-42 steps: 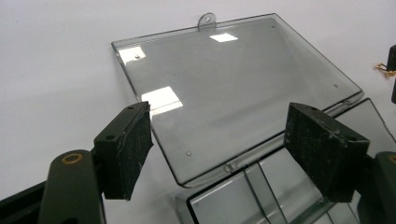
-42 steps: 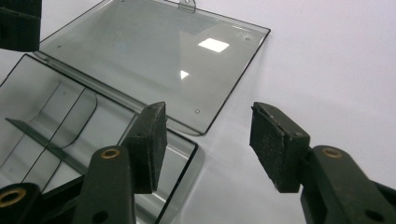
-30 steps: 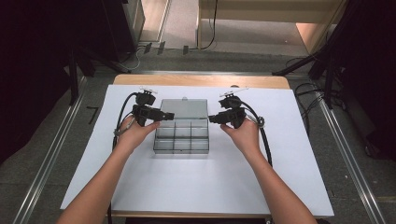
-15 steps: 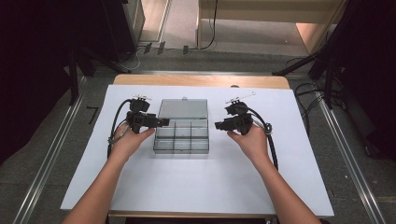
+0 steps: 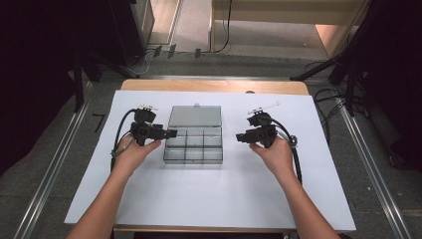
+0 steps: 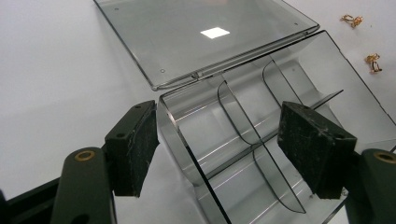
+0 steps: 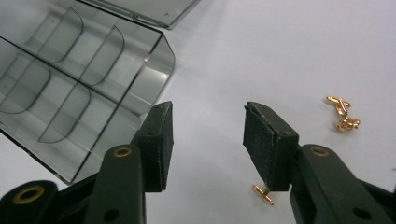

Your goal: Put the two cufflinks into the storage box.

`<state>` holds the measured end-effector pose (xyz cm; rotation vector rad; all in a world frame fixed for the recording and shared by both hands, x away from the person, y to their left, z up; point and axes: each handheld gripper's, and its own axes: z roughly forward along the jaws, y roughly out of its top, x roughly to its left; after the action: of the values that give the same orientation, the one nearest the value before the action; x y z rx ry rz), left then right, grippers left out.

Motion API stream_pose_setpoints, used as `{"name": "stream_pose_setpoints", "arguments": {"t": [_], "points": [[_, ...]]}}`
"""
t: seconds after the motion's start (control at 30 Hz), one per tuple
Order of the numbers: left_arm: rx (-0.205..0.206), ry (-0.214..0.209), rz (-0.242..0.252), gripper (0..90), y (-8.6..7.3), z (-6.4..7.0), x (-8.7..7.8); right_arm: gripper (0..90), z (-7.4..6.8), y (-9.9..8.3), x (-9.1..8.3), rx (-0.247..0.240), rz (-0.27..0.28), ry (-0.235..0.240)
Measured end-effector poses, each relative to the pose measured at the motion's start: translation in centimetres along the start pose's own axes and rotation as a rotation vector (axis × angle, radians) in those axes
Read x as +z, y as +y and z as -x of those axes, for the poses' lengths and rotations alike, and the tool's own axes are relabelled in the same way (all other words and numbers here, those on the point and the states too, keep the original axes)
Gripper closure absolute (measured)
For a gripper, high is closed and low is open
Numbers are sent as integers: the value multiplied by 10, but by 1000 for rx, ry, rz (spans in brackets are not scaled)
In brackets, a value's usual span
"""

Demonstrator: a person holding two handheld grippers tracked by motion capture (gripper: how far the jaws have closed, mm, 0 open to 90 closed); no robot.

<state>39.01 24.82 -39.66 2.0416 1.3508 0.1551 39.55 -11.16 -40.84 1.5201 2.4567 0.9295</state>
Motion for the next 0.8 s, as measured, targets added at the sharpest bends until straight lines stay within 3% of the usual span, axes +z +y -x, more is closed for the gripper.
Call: {"name": "stream_pose_setpoints", "arguments": {"t": [0.3,0.4,0.8], "points": [[9,-10,9,302,-1,0,-4,540,7,-2,0,14,-40,-30],[-3,-22,14,305,-1,-1,-4,545,10,-3,0,17,-56,-47],[14,-22,-5,309,-3,-1,-1,599,21,-6,9,35,-133,-123]]}}
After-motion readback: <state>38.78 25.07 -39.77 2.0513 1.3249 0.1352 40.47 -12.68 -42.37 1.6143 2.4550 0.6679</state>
